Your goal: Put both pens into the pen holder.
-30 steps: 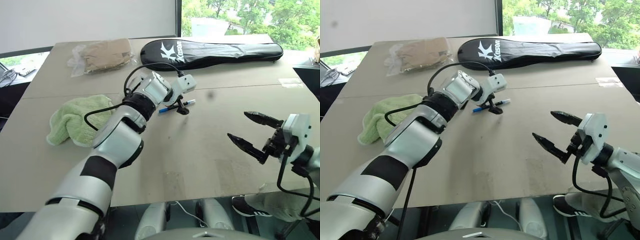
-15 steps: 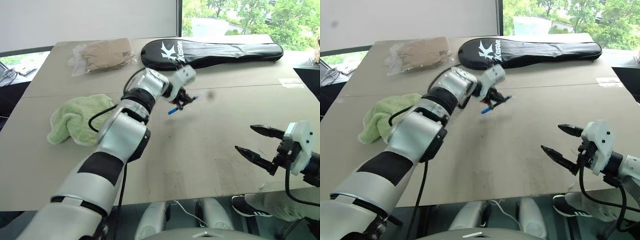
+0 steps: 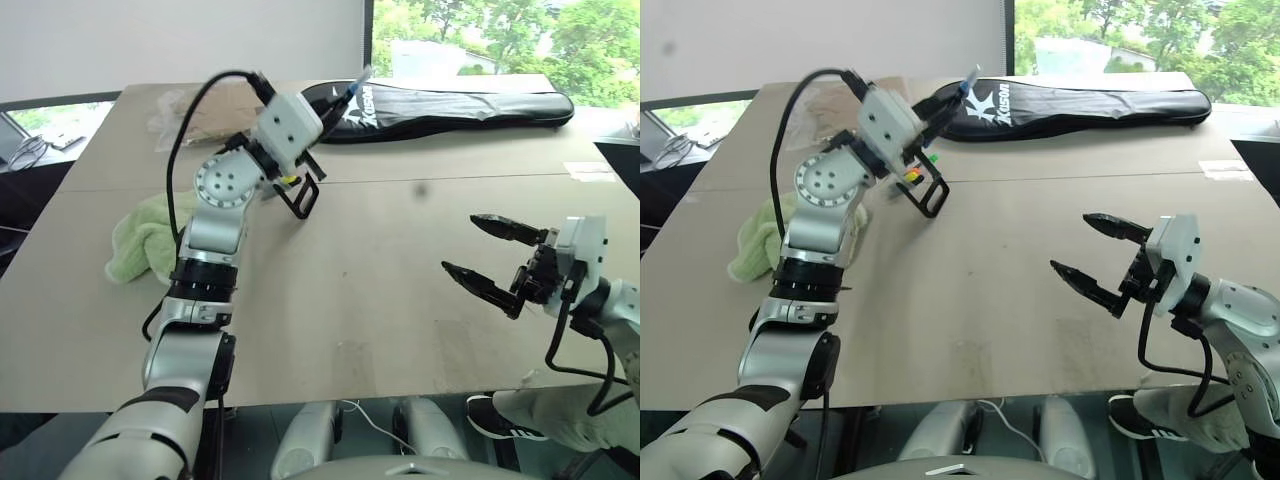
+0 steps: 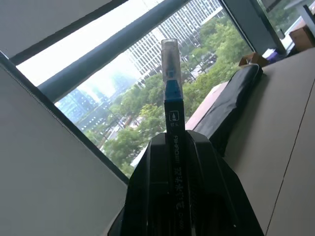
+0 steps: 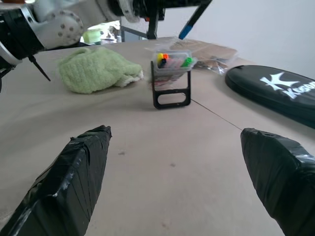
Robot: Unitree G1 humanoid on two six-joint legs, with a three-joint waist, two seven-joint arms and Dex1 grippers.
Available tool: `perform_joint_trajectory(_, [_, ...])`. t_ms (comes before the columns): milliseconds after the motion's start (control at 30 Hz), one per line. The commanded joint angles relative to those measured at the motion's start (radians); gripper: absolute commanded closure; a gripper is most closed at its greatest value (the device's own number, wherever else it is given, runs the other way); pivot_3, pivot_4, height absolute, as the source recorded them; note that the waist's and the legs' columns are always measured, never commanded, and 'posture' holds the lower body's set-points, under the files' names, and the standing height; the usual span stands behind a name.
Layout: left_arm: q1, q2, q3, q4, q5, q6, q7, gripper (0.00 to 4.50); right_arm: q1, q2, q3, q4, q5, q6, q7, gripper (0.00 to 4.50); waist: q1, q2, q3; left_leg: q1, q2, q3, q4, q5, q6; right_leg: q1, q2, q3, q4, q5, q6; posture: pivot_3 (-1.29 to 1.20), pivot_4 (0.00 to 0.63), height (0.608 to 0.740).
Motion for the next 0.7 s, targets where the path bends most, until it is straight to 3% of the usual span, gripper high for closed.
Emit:
perform_joint_trajectory(33, [0.005,0.02,-0.023,0.105,0.065,-0.187,0.08,4.45,-0.039,-0.027,-0.026,0.007,0.024,-0.004,0.028,0.0,0.002,0.0,0.0,0.0,0.0,0.0,0.0,0.0,0.0,0.0,0.0,-0.001,0.0,0.0,0.0,0.0,0.15,0.74])
perform_joint_trajectory(467, [0.022,0.056,-0.012,0.343,0.041,-0.357,0.141,4.45,-0.051,-0.035,-0.045,-0.034,0.07,0.013,0.0,0.0,-0.015,0.0,0.0,-0.001,0.0,-0.001,-0.001,0.0,0.0,-0.001,0.0,-0.001,0.001,0.0,0.0,0.0,0.15,0.74])
perform_joint_trajectory(700, [0.072,0.08,0.041,0.286,-0.072,-0.343,0.094,1.72,-0.045,-0.033,-0.042,-0.045,0.068,0.019,-0.015,0.0,-0.016,0.0,0.0,-0.001,0.0,-0.001,-0.001,0.0,0.0,-0.002,-0.001,-0.002,0.001,0.0,0.0,0.0,0.15,0.74])
